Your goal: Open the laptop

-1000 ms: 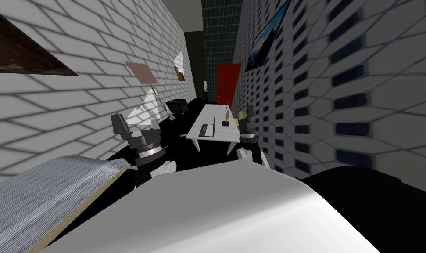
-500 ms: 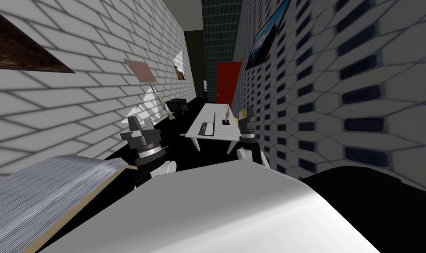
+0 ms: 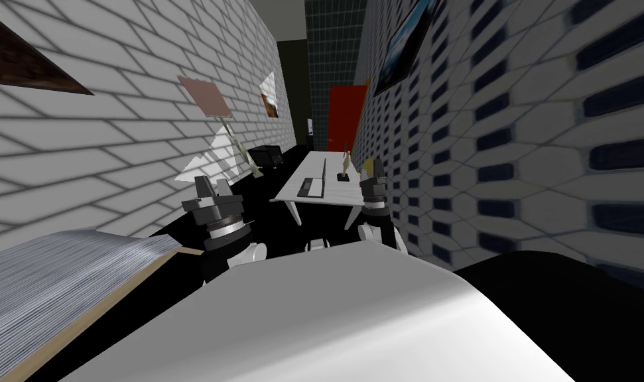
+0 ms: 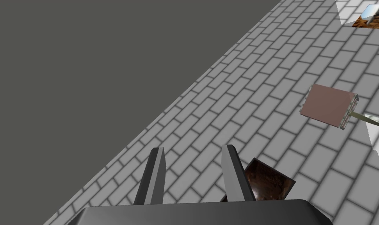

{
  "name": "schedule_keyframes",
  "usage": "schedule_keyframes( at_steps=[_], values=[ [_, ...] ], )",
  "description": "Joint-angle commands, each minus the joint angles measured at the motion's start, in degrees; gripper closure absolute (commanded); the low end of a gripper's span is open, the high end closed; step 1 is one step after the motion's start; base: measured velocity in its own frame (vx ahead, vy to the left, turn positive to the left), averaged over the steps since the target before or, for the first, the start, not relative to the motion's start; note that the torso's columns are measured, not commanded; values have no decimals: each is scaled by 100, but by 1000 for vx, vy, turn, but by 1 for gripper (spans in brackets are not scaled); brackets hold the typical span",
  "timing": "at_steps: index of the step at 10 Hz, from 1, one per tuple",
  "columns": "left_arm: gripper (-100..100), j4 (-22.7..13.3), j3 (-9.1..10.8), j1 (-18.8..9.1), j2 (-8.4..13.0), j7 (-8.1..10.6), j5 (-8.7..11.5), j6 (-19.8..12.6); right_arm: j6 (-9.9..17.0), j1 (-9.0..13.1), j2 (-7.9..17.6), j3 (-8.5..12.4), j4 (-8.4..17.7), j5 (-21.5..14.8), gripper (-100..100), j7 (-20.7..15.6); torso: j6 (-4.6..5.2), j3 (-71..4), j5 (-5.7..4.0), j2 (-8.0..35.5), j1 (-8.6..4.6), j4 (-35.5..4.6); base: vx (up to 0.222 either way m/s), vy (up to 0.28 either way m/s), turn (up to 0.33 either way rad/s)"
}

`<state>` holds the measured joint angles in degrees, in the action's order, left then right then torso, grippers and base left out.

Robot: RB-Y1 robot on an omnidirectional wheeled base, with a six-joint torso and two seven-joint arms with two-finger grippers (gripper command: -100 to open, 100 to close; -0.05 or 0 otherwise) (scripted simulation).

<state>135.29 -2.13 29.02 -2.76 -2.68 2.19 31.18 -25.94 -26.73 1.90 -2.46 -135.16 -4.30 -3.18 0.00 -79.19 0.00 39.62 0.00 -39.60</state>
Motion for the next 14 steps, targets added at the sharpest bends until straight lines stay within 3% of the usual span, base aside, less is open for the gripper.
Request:
schedule_keyframes(
  at_steps=[1,14],
  values=[
    [0,-2,0,1,0,0,0,0,50,-75,361,135,20,-261,-100,-168,1,-399,2,185,8,-187,47,69,-84],
    [0,-2,0,1,-1,0,0,0,431,-647,1983,1195,212,-2293,-100,-1594,0,-541,-1,262,-5,-267,60,96,-83]
  ],
)
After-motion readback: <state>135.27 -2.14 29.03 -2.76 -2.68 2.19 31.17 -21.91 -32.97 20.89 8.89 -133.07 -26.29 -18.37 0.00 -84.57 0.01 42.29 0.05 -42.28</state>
